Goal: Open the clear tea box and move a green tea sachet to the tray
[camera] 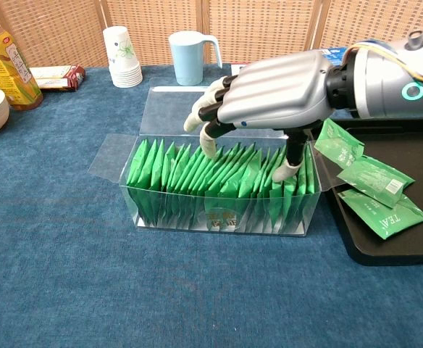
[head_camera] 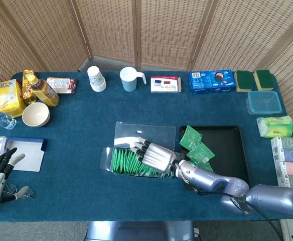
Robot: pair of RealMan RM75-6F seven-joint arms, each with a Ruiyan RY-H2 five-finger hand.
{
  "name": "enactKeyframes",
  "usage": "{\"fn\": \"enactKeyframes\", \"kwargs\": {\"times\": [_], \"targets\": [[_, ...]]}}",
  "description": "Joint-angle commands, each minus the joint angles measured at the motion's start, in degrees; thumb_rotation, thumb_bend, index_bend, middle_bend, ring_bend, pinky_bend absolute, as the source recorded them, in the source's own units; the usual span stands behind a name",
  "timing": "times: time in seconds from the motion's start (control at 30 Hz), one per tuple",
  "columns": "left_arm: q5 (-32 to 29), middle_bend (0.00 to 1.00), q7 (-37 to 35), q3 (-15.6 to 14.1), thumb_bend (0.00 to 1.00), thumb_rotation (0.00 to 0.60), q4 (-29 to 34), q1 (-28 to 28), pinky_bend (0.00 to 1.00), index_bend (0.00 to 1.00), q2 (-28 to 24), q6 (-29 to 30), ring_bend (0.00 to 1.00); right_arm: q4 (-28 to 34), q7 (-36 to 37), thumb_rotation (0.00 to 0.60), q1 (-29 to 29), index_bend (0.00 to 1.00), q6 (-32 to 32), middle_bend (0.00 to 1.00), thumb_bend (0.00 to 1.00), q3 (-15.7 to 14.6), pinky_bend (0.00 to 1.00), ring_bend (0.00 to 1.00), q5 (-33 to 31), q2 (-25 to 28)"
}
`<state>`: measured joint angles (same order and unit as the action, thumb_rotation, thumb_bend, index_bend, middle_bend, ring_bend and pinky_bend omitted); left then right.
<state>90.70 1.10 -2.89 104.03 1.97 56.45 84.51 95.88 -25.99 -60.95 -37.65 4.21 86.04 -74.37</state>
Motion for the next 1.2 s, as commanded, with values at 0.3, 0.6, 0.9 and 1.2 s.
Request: {"fn": "enactKeyframes", "kwargs": {"times": [0.3,0.6,0.9,1.2], "targets": [[-0.1,0.03,-0.3,-0.1,0.18,0.581,-0.2,-0.1,0.22,0.13,0.0,0.0,0.07,-0.8,-3.2,0.600,-0.8,0.28,0.5,0.10,0.07,-0.2,0.01,0.03,-0.3,-1.9],[0.1,0.03,-0.4,-0.1,0.18,0.581,-0.1,-0.2,0.22,0.13,-0.2,0.4,0.07,-1.1,-4.8,0.600,-1.3,0.29,0.6,0.10,0.07,-0.5,0.01,0.03,-0.2,-3.0],[0.1,0.03,-0.6,0.0,0.18,0.581,-0.1,-0.3,0.22,0.13,-0.4,0.5,0.07,-1.4,-5.6,0.600,-1.3,0.31,0.1,0.10,0.07,-0.5,0.01,0.04,-0.7,-3.8],[0.0,0.03,-1.0,0.0,0.18,0.581,-0.3,-0.3,0.22,0.13,-0.4,0.6,0.07,-2.0,-5.4,0.600,-1.3,0.32,-0.5,0.11,0.12,-0.7,0.01,0.05,-0.2,-4.9]]}}
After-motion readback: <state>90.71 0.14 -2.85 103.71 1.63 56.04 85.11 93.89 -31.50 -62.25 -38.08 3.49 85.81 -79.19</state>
